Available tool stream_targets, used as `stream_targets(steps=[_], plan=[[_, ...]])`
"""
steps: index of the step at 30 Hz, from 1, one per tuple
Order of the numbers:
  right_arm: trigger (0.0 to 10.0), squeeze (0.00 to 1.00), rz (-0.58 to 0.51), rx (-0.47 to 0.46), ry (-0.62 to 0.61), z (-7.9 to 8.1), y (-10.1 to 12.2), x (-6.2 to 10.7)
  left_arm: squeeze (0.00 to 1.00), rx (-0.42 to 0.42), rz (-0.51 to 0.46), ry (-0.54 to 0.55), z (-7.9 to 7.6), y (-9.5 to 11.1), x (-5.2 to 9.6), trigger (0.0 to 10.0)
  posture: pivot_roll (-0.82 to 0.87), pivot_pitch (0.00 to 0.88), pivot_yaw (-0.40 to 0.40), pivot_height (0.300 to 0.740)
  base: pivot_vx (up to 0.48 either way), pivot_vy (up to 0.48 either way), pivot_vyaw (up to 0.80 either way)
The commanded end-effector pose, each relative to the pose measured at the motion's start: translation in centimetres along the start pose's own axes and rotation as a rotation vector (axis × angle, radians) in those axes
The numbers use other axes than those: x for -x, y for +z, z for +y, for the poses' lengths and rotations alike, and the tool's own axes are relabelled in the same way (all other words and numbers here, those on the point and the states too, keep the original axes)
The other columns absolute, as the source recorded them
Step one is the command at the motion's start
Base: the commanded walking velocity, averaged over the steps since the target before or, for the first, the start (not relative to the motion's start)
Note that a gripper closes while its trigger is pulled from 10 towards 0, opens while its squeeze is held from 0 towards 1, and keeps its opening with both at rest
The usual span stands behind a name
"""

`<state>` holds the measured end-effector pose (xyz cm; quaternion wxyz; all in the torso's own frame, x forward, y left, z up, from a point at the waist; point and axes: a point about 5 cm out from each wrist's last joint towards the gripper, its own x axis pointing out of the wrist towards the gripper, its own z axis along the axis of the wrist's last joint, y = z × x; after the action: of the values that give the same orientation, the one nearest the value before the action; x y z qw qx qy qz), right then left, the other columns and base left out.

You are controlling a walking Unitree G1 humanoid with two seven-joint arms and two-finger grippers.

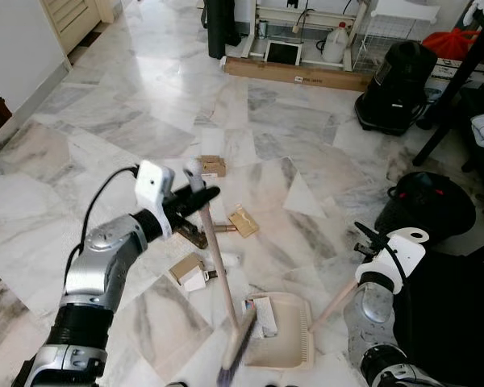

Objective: Sweep floor

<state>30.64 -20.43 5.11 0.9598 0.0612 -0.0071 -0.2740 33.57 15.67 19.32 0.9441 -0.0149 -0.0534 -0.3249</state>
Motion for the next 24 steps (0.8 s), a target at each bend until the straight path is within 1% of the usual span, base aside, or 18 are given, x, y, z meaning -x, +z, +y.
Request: stream_targets(steps=[1,7,10,17,23,24], plan=[[10.0,0.00,0.089,0.009,-0.021,-0.5,-1.6,0.7,0.00,-0.068,-0.097,0.017,0.0,2.2,-0.2,10.0,0.24,0.171,-0.050,0.740,0.000,0.000,0.00],[10.0,0.00,0.092,0.009,-0.022,-0.6,-1.6,0.7,0.00,-0.053,-0.101,0.028,-0.3,1.9,-0.4,10.0,0.24,0.171,-0.051,0.740,0.000,0.000,0.00],[10.0,0.00,0.095,0.012,-0.027,-0.8,-1.7,0.8,0.00,-0.094,-0.049,0.028,-0.4,0.7,-0.3,10.0,0.23,0.175,-0.052,0.740,0.000,0.000,0.00],[10.0,0.00,0.098,0.010,-0.030,-0.9,-1.8,0.8,0.00,-0.134,0.007,0.028,-0.8,-1.0,-0.3,10.0,0.23,0.174,-0.051,0.740,0.000,0.000,0.00],[10.0,0.00,0.097,0.009,-0.029,-0.9,-1.7,0.8,0.00,-0.126,0.030,0.027,-1.1,-2.0,-0.2,10.0,0.22,0.167,-0.049,0.740,0.000,0.000,0.00],[10.0,0.00,0.095,0.008,-0.029,-0.9,-1.7,0.7,0.00,-0.124,0.043,0.023,-1.2,-2.5,-0.2,10.0,0.22,0.165,-0.048,0.740,0.000,0.000,0.00]])
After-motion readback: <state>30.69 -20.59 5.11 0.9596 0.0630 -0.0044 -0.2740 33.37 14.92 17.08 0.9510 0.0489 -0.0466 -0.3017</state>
